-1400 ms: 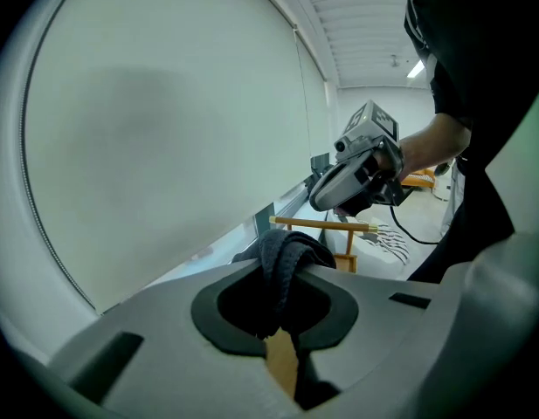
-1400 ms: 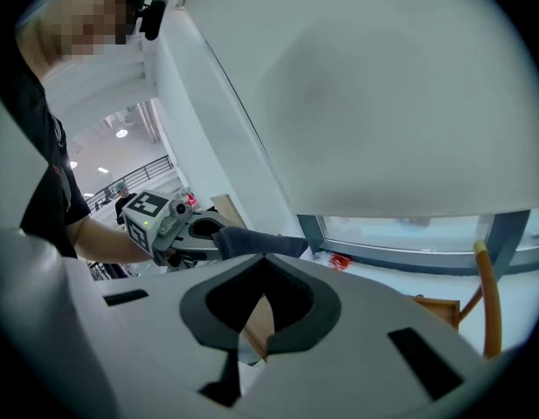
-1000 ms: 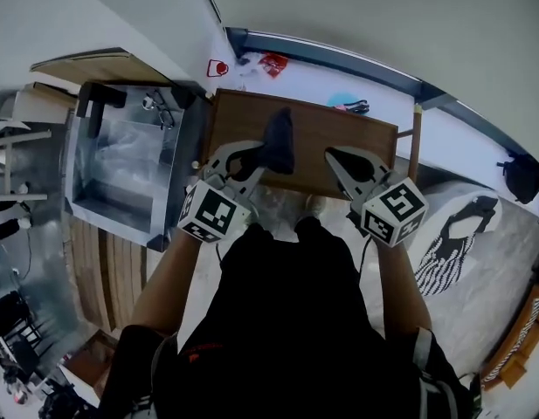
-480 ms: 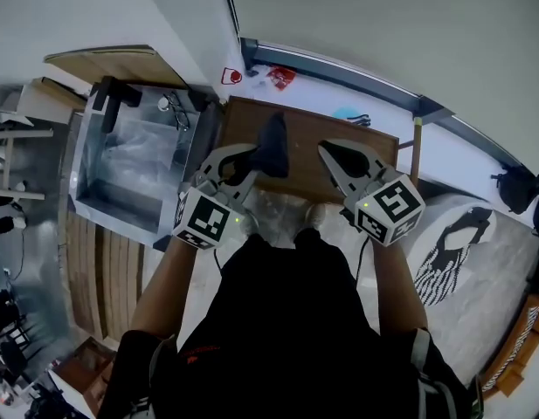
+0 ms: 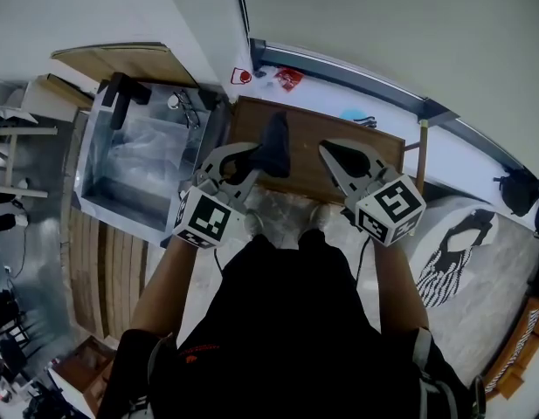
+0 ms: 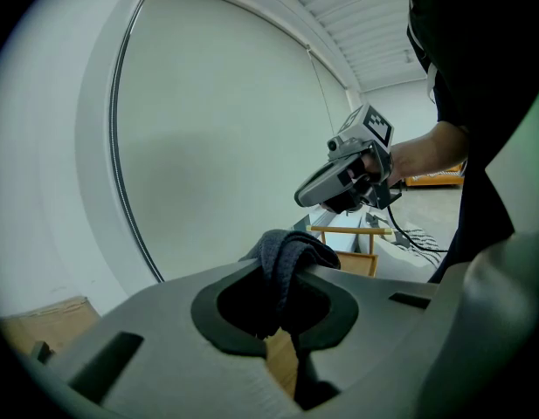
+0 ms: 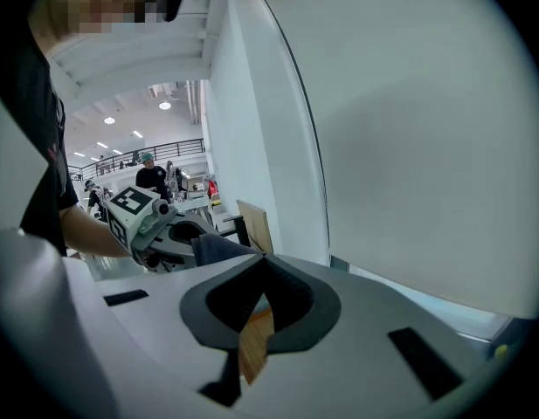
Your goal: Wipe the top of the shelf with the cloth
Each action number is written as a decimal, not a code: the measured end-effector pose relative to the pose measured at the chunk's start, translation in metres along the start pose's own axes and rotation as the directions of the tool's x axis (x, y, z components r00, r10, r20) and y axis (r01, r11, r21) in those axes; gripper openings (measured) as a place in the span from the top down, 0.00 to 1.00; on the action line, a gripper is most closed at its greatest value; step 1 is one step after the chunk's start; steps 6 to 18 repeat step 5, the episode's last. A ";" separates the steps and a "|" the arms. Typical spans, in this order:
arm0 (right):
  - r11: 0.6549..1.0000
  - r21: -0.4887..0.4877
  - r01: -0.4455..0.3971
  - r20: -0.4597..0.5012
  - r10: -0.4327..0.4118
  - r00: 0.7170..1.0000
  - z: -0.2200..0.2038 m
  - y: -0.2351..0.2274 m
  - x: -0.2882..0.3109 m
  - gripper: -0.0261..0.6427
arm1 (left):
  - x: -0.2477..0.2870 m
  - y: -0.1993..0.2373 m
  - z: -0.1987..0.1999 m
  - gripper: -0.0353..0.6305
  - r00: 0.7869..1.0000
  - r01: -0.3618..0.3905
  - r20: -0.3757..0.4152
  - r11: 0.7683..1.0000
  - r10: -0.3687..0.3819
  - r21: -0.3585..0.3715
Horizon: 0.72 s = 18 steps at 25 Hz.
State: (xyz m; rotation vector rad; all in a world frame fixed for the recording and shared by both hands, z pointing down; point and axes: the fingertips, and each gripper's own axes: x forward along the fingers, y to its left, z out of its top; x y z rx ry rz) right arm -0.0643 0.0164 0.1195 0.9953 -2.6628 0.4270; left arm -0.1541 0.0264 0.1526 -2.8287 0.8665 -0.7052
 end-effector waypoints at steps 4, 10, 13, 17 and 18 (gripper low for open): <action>1.000 -0.008 -0.006 -0.004 0.006 1.000 0.001 0.003 0.004 0.96 | -0.002 0.003 -0.002 0.88 1.000 0.005 0.002 1.000 -0.005 -0.002; 1.000 -0.012 -0.008 -0.006 0.008 1.000 0.001 0.004 0.005 0.96 | -0.002 0.004 -0.002 0.88 1.000 0.007 0.003 1.000 -0.007 -0.003; 1.000 -0.012 -0.008 -0.006 0.008 1.000 0.001 0.004 0.005 0.96 | -0.002 0.004 -0.002 0.88 1.000 0.007 0.003 1.000 -0.007 -0.003; 1.000 -0.012 -0.008 -0.006 0.008 1.000 0.001 0.004 0.005 0.96 | -0.002 0.004 -0.002 0.88 1.000 0.007 0.003 1.000 -0.007 -0.003; 1.000 -0.012 -0.008 -0.006 0.008 1.000 0.001 0.004 0.005 0.96 | -0.002 0.004 -0.002 0.88 1.000 0.007 0.003 1.000 -0.007 -0.003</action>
